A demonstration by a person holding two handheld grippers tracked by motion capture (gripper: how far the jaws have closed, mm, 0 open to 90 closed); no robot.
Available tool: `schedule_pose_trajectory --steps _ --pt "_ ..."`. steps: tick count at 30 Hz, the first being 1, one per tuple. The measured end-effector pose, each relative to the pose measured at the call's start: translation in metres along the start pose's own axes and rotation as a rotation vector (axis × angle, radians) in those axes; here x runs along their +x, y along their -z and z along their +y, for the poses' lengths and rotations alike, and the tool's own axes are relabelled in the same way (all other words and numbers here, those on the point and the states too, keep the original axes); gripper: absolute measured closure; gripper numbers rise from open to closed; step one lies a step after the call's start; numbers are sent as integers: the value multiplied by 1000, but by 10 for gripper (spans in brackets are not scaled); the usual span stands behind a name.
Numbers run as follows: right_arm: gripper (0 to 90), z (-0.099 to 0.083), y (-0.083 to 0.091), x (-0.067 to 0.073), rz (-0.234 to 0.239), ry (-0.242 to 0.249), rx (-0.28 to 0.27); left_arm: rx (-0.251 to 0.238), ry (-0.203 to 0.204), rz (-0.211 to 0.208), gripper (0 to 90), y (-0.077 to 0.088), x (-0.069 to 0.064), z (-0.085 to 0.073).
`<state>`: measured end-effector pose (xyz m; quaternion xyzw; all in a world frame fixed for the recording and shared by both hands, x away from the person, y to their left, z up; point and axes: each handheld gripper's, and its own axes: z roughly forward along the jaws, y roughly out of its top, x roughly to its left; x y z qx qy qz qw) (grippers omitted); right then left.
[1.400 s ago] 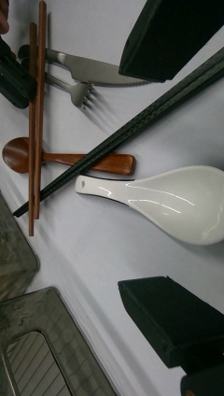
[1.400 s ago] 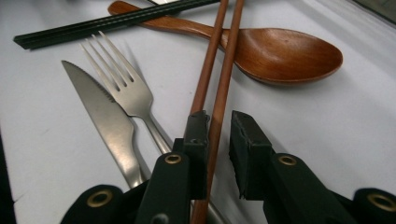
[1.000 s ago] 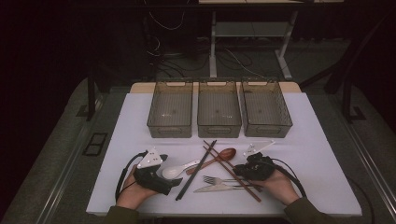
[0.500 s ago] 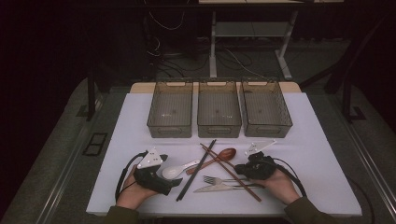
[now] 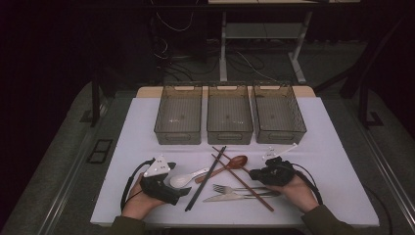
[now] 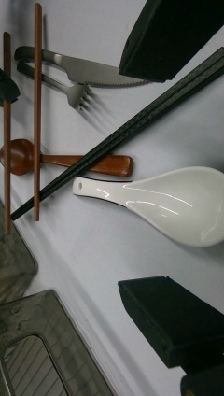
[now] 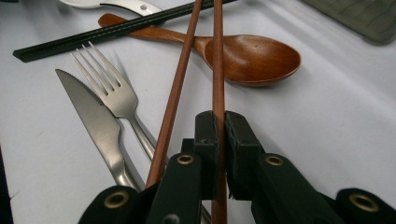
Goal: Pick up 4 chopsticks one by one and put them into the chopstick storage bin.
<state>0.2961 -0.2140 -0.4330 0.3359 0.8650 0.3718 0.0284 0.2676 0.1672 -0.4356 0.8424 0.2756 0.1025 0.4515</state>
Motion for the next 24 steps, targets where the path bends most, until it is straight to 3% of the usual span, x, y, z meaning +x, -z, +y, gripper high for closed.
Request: schedule_pose_trajectory --steps 11,24 --pt "840 4 14 -7 19 6 -29 -7 6 1 0 -1 3 -3" --pt "840 19 14 -11 31 13 -54 -7 14 11 0 1 2 -4"
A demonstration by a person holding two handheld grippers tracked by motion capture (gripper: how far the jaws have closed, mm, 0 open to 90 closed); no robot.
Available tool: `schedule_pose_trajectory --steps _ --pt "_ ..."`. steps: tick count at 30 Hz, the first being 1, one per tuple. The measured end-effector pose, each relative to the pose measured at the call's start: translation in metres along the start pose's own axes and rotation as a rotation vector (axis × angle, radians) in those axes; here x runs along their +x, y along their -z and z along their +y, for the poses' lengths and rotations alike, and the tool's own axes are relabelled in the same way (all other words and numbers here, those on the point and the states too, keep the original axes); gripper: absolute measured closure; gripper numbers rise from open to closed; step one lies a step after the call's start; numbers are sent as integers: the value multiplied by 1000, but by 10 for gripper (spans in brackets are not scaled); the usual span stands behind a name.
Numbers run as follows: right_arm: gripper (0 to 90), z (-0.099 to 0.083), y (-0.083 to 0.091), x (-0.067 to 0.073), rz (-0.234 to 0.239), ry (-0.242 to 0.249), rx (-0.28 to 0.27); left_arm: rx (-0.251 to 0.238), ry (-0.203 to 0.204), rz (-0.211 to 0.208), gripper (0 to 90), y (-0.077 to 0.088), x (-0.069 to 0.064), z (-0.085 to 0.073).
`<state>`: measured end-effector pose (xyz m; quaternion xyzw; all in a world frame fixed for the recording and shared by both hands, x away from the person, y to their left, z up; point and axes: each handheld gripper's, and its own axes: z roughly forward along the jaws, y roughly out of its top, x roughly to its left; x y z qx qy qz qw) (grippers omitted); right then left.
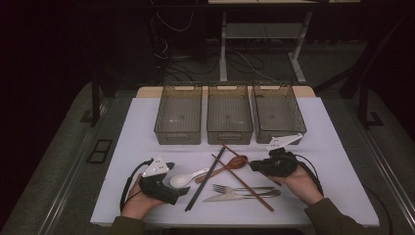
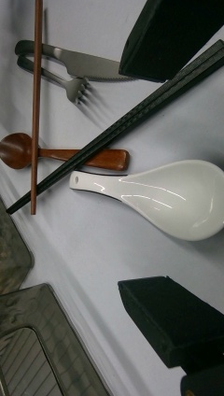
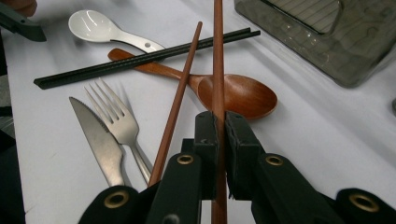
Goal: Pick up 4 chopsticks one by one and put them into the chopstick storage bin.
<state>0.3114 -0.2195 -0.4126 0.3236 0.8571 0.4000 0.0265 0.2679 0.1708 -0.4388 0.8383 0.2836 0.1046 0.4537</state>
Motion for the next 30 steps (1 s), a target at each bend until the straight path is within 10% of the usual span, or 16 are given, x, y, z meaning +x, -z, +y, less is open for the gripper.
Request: schedule_pose_trajectory --steps 30 --pt "840 64 -15 14 -6 74 -26 -13 1 4 0 2 -2 1"
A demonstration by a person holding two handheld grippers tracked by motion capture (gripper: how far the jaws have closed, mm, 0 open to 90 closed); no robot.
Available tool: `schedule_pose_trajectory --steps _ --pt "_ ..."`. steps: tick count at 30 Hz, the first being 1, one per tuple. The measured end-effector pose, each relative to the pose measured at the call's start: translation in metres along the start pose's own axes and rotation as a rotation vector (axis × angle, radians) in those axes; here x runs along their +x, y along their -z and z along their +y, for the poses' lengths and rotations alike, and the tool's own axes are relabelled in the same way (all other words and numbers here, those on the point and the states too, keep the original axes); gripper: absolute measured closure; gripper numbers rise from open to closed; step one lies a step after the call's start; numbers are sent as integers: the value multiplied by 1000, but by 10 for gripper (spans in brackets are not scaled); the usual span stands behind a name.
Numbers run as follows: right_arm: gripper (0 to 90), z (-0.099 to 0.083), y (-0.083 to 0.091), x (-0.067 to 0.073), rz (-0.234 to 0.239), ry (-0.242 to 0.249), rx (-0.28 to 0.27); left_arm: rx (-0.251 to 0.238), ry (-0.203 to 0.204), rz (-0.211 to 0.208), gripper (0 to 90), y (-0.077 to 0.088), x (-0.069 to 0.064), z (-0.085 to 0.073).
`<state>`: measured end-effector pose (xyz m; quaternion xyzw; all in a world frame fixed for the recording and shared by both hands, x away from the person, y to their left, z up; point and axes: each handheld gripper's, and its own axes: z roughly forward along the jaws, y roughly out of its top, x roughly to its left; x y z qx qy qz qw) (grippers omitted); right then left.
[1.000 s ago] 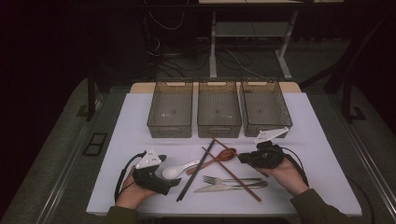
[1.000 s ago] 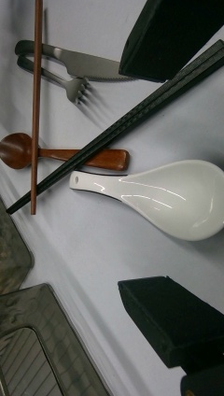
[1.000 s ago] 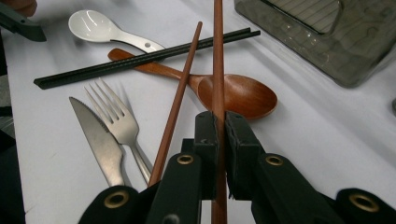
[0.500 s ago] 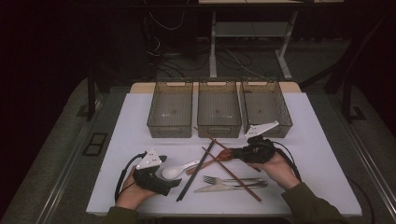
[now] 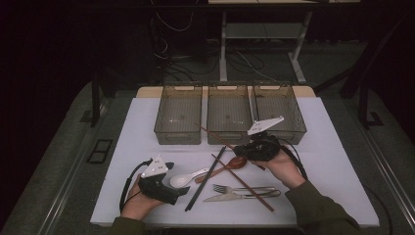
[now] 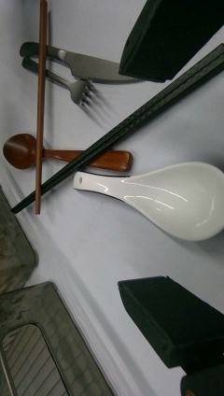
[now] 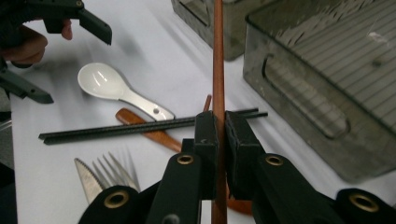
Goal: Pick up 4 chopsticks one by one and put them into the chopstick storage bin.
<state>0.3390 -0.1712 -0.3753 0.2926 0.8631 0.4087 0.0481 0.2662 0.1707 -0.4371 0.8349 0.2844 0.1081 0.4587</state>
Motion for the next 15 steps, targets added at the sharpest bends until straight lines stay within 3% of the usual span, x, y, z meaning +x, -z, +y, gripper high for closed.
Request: schedule_pose_trajectory --steps 15 --pt "840 46 -19 -15 -51 -14 17 -4 5 1 0 -1 0 0"
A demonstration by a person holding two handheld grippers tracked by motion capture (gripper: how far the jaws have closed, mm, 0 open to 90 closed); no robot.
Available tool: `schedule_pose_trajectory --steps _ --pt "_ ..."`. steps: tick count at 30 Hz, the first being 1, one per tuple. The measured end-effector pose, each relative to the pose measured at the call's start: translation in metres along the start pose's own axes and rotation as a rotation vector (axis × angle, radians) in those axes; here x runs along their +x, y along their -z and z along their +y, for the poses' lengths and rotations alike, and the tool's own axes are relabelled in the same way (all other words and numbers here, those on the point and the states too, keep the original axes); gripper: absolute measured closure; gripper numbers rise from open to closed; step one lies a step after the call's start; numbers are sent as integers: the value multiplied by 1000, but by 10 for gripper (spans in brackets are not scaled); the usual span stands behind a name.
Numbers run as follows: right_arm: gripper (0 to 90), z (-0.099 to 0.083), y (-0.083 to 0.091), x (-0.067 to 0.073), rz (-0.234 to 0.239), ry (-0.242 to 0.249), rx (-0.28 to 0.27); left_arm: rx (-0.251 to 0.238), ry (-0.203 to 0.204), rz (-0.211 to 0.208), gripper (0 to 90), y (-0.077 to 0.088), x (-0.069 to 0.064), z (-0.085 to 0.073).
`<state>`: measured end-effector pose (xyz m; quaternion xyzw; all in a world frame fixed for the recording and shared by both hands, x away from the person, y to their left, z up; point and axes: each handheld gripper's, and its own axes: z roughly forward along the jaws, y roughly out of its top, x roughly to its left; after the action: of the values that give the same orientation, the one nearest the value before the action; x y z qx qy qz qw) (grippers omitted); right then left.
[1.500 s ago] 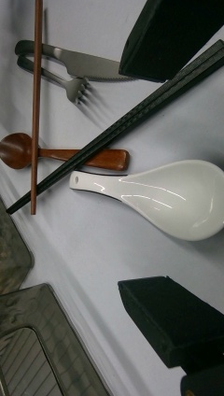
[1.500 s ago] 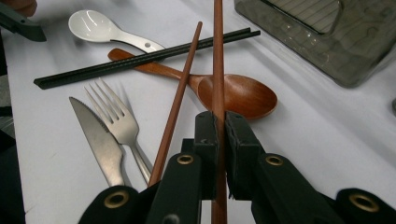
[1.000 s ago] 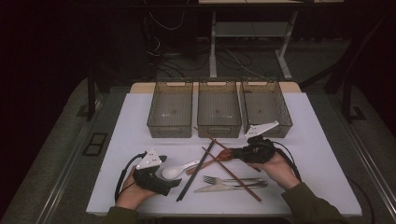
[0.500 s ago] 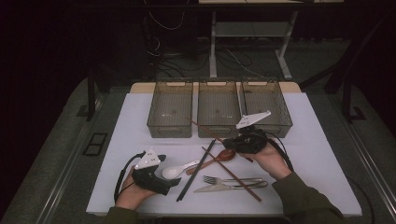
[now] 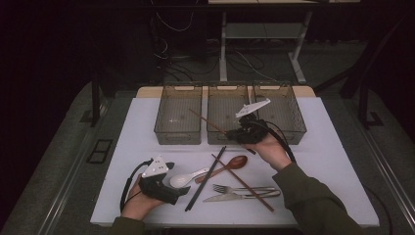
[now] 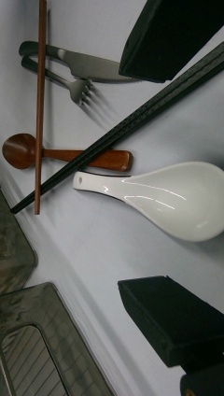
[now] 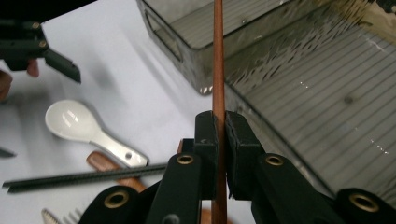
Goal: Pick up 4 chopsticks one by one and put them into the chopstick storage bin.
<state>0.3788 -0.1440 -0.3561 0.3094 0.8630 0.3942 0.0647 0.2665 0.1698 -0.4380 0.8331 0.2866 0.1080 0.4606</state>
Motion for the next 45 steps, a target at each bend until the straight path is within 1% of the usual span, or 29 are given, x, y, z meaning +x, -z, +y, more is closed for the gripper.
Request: schedule_pose_trajectory --steps 2,3,4,8,11,13,14,15,24,25,28,31,32,34,37,41,45 --pt "840 6 -4 -2 -8 -3 3 -5 9 2 0 0 0 0" --pt "840 13 -8 -3 -9 -8 3 -2 7 -1 0 1 0 0" --pt "840 13 -8 -3 -9 -8 3 -3 7 -2 0 1 0 1" --pt "840 26 -16 -7 -19 -27 7 -4 4 -2 0 0 0 0" --pt "840 31 -20 -8 -26 -20 6 -4 1 -6 0 0 0 0" --pt "840 39 -24 -10 -37 -24 12 5 1 -9 0 0 1 0" --pt "840 42 -25 -11 -38 -27 13 -5 9 -8 0 -1 0 0" --pt "840 42 -25 -11 -38 -27 13 -3 5 -9 0 -1 0 0" --pt "840 65 -40 -15 -58 -40 18 -2 -4 -17 0 -1 0 0" --pt "840 70 -45 -15 -60 -48 19 -2 -2 -20 0 -1 0 0" --pt "840 74 -50 -15 -64 -52 23 5 -9 -23 0 -1 1 0" --pt "840 82 -59 -15 -66 -52 31 -1 -6 -26 0 -2 0 0" --pt "840 87 -65 -14 -74 -58 39 -4 -3 -26 0 -2 0 0" --pt "840 89 -68 -15 -76 -56 43 -9 -1 -28 0 -2 0 0" --pt "840 96 -77 -15 -81 -62 50 -1 -12 -29 0 -1 1 0" --pt "840 105 -88 -15 -86 -69 46 -4 -11 -32 0 -1 1 0" --pt "840 114 -99 -12 -84 -73 52 -5 -10 -35 0 0 2 0"
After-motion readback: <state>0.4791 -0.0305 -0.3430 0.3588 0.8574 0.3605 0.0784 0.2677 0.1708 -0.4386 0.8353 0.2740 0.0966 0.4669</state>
